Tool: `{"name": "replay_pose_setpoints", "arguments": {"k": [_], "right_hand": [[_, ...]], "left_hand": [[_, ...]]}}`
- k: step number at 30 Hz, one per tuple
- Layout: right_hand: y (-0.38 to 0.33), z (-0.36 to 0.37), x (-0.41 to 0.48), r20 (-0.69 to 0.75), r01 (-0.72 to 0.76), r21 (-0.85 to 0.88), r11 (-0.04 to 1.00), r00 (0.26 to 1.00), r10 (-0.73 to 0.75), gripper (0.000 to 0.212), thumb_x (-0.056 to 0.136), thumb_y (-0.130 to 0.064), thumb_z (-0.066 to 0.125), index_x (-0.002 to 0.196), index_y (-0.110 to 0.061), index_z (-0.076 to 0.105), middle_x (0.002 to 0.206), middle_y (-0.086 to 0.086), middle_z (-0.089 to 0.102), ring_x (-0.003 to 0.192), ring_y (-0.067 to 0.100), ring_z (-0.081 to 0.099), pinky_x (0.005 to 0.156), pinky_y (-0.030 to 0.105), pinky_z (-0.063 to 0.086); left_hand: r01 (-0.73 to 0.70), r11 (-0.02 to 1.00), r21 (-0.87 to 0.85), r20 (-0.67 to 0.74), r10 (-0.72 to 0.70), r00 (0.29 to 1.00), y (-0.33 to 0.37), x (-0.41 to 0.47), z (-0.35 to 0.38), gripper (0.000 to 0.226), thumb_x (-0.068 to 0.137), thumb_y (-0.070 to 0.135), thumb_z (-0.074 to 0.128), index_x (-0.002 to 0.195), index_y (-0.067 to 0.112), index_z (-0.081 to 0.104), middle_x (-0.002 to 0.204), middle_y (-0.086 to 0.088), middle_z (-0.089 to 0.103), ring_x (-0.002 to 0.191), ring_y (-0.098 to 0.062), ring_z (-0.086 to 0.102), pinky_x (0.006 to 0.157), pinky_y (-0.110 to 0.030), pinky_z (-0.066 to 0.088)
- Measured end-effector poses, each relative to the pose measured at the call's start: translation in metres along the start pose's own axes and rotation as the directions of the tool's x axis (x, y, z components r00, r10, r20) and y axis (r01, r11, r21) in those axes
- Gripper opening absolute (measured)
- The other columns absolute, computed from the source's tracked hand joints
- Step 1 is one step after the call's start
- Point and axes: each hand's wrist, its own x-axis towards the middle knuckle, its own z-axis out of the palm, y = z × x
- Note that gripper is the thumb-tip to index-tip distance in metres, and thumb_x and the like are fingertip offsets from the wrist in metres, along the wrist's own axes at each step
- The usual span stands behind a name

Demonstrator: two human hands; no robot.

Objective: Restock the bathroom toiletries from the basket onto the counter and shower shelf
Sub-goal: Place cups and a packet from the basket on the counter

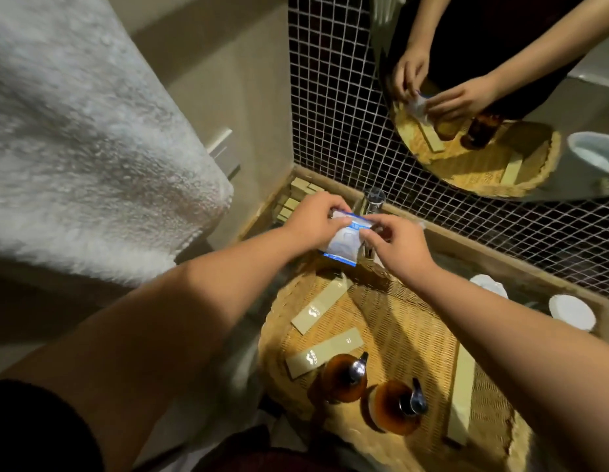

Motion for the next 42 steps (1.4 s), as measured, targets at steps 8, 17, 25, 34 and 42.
{"name": "replay_pose_setpoints", "arguments": {"k": [8, 17, 25, 34, 42], "right_hand": [[-0.019, 0.018, 0.038, -0.054, -0.105, 0.168, 0.980, 0.992, 0.115, 0.015, 0.094, -0.023, 0.067, 0.107, -0.018, 0.072, 0.081, -0.004, 0.072, 0.077, 0.009, 0.070, 0.080, 0.034, 0.058], [-0.001, 0.060, 0.064, -0.095, -0.189, 0.121, 0.974, 0.975, 0.201, 0.027, 0.091, -0.010, 0.064, 0.117, -0.013, 0.070, 0.105, 0.006, 0.072, 0.091, 0.014, 0.062, 0.077, 0.009, 0.037], [0.022, 0.095, 0.093, 0.120, -0.062, 0.032, 0.998, 0.991, 0.058, 0.094, 0.076, 0.009, 0.060, 0.157, -0.020, 0.023, 0.163, 0.009, 0.022, 0.137, 0.021, 0.039, 0.108, 0.037, 0.042], [0.038, 0.115, 0.118, 0.371, -0.114, -0.143, 0.983, 0.915, 0.161, 0.106, 0.086, 0.004, 0.060, 0.158, -0.020, -0.014, 0.161, 0.003, -0.033, 0.120, 0.029, 0.055, 0.077, 0.028, 0.054], [0.044, 0.124, 0.111, 0.182, -0.072, -0.175, 0.982, 0.978, 0.104, 0.106, 0.087, -0.004, 0.065, 0.158, -0.016, -0.012, 0.159, -0.001, -0.038, 0.137, 0.011, 0.028, 0.094, 0.022, 0.049]], "left_hand": [[0.101, 0.992, -0.073, -0.204, -0.114, 0.972, -0.019, 0.027, -0.014, 0.032, 0.083, 0.031, 0.080, 0.109, 0.016, 0.068, 0.090, 0.003, 0.069, 0.078, -0.016, 0.067, 0.076, -0.037, 0.057], [0.274, 0.938, -0.212, -0.262, -0.325, 0.909, -0.063, 0.051, 0.030, 0.028, 0.082, 0.031, 0.080, 0.106, 0.019, 0.070, 0.080, 0.011, 0.069, 0.076, -0.004, 0.066, 0.077, -0.035, 0.057], [0.325, 0.863, -0.387, -0.296, -0.450, 0.843, -0.106, 0.111, 0.054, 0.016, 0.078, 0.023, 0.080, 0.083, 0.022, 0.064, 0.073, 0.004, 0.066, 0.073, -0.015, 0.064, 0.074, -0.030, 0.053], [0.314, 0.850, -0.423, -0.278, -0.451, 0.848, -0.128, 0.156, 0.074, 0.032, 0.082, 0.012, 0.078, 0.074, 0.029, 0.052, 0.071, 0.009, 0.060, 0.065, 0.000, 0.055, 0.057, -0.006, 0.042], [0.319, 0.911, -0.261, -0.170, -0.369, 0.914, -0.147, 0.157, 0.074, 0.024, 0.083, 0.001, 0.068, 0.081, 0.024, 0.061, 0.080, 0.007, 0.063, 0.078, -0.014, 0.059, 0.070, -0.019, 0.049]]}}
